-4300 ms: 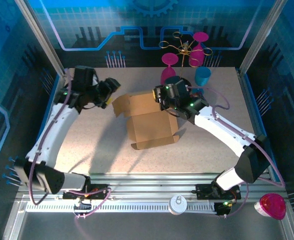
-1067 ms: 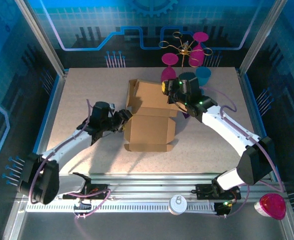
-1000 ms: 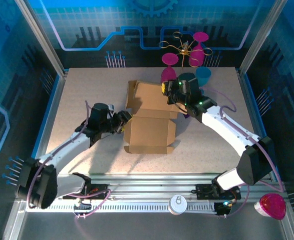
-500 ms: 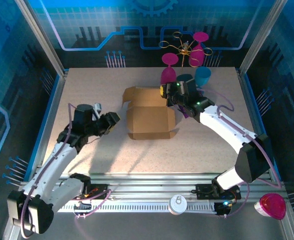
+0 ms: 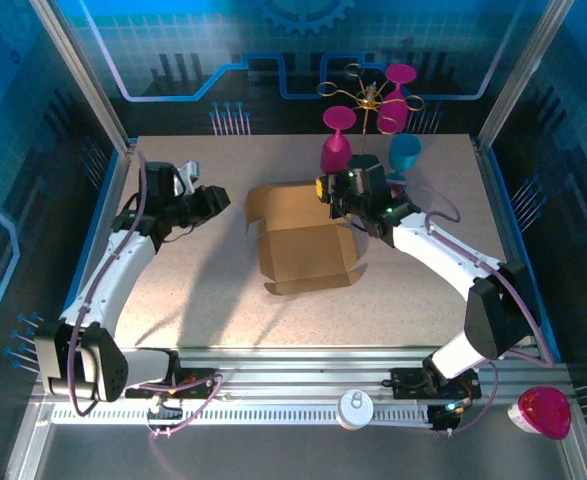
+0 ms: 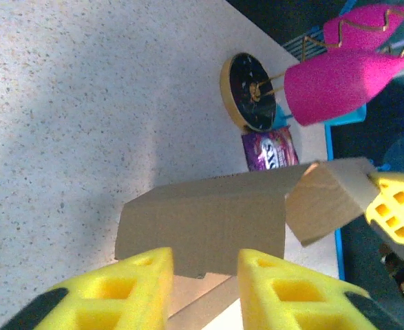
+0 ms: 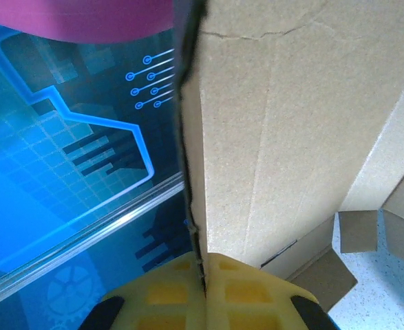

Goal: Fold the paper box

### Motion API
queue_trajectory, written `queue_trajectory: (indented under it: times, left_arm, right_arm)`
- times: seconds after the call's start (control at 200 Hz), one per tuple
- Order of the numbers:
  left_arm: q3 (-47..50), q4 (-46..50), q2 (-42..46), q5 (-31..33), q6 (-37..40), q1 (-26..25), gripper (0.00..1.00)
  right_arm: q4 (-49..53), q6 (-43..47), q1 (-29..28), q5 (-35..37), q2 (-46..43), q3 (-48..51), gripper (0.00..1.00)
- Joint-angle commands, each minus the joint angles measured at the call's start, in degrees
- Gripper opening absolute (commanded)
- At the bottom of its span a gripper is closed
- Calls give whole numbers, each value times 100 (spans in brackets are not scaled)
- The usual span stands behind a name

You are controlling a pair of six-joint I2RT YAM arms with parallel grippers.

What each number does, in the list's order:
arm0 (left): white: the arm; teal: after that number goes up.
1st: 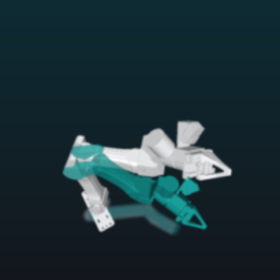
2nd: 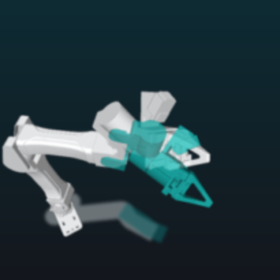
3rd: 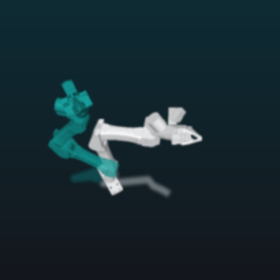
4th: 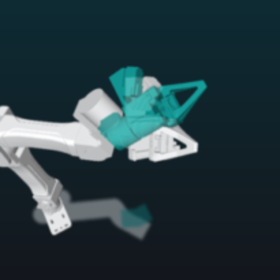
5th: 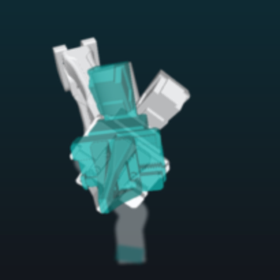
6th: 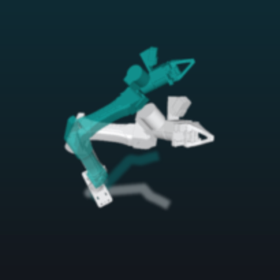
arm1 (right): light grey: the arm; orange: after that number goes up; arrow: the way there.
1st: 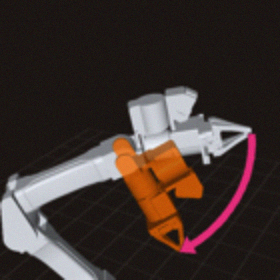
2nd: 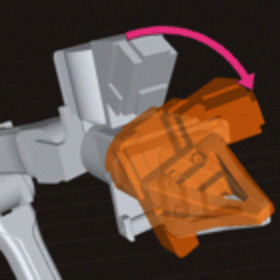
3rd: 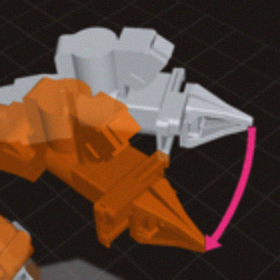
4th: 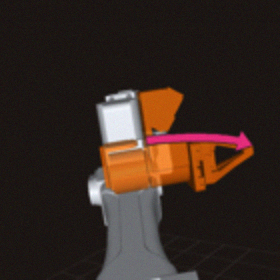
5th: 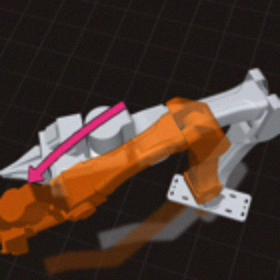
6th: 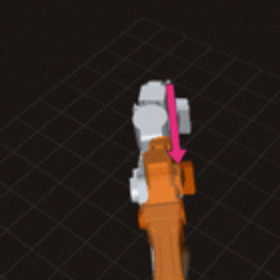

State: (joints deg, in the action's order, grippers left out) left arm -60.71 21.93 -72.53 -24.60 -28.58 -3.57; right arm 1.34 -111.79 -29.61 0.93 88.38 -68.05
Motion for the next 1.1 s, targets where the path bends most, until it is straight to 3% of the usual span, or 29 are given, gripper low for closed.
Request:
queue_trajectory:
  times: [0.0,0.175,0.45,1.091]
  left_arm:
    - [-29,285,387,273,1426,-401,48]
    - [-24,522,267,1249,2148,-1103,62]
    - [-173,393,-375,2160,2161,-1284,59]
    - [424,41,-798,2190,1668,-1330,50]
  right_arm:
    - [-195,52,-28,-76,74,31,0]
    - [-139,19,-23,-118,181,-74,0]
    - [-226,58,-72,-192,354,-131,0]
    - [-1319,355,-304,-278,949,460,0]
